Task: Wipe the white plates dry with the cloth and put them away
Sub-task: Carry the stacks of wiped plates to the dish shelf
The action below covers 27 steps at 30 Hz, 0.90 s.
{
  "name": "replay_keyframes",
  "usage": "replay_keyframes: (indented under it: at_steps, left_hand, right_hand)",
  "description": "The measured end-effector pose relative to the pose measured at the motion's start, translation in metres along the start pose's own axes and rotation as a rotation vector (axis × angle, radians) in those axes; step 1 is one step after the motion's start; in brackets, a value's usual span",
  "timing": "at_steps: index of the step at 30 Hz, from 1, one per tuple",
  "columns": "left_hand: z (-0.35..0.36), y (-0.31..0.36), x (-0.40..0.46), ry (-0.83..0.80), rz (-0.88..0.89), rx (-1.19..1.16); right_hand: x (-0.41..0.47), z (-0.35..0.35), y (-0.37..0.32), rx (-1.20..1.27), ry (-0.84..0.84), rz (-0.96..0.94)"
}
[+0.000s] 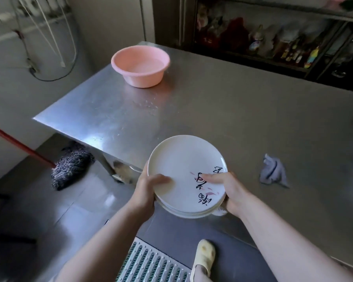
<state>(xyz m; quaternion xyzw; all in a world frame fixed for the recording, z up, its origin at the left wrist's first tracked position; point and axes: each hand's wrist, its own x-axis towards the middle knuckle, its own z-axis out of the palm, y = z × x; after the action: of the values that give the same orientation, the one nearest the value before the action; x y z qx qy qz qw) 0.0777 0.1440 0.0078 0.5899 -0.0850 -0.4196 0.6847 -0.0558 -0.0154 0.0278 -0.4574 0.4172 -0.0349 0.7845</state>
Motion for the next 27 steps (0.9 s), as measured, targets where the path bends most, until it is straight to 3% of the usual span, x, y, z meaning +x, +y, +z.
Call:
replay_keyframes:
  at_steps: [6,12,21,27]
  left_hand:
    - [-0.084,-0.027,-0.076,0.062,-0.026,0.002]
    - [-0.127,-0.072,-0.119,0.110,-0.116,0.006]
    - [-0.127,-0.207,-0.066,0.119,-0.161,-0.005]
    - [-0.098,-0.302,-0.001,-0.065,-0.140,0.007]
  right_hand:
    - [-0.036,0.063,0.090,0.025,-0.007,0.043]
    - [-0.044,0.080,0.157,0.014,-0.009,0.121]
    - [0.023,0.009,0.241,0.062,0.030,0.093]
    - [0.079,-0.072,0.288,0.076,0.121,0.096]
